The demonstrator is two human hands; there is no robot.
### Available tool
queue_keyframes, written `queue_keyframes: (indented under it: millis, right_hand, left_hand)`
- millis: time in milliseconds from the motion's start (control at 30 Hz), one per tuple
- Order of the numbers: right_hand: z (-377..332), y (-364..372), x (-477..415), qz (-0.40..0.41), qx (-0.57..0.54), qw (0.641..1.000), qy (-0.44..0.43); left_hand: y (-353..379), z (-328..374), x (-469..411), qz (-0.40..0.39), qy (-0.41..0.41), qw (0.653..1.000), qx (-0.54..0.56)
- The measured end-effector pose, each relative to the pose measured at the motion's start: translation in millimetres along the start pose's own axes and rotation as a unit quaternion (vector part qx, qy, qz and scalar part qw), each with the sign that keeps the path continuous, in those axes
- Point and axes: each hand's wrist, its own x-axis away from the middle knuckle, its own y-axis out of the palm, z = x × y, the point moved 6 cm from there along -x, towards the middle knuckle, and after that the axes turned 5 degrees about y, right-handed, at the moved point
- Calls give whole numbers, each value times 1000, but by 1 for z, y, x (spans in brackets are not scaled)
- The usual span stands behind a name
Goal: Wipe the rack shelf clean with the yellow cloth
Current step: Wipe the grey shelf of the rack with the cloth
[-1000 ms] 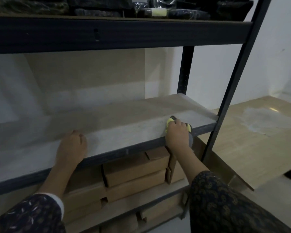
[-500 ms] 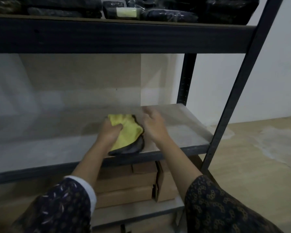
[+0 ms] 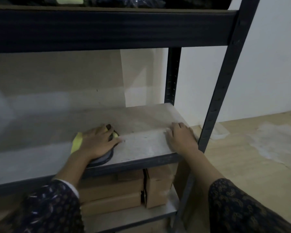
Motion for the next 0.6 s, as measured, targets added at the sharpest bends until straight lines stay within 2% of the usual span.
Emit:
queue_keyframes:
  millis: [67, 100, 167, 267, 467, 600]
  right_hand:
    - [3, 3, -3, 1, 4, 1000, 4]
    - [3, 3, -4, 11, 1, 1000, 3]
    - [2, 4, -3, 27, 2, 1000, 4]
    - [1, 6, -6, 38, 9, 999, 2]
    - [2, 8, -9, 50, 15, 999, 3]
    - [3, 9, -10, 64, 10, 998, 2]
  left_hand:
    - [-7, -12, 12, -40, 76, 996, 27]
    - [-10, -19, 18, -35, 100, 994, 39]
    - [-8, -34, 21, 23, 112, 993, 30]
    - [-3, -40, 4, 112, 98, 989, 4]
    - [-5, -34, -69, 144, -14, 989, 2]
    - [-8, -15, -120, 163, -13, 986, 20]
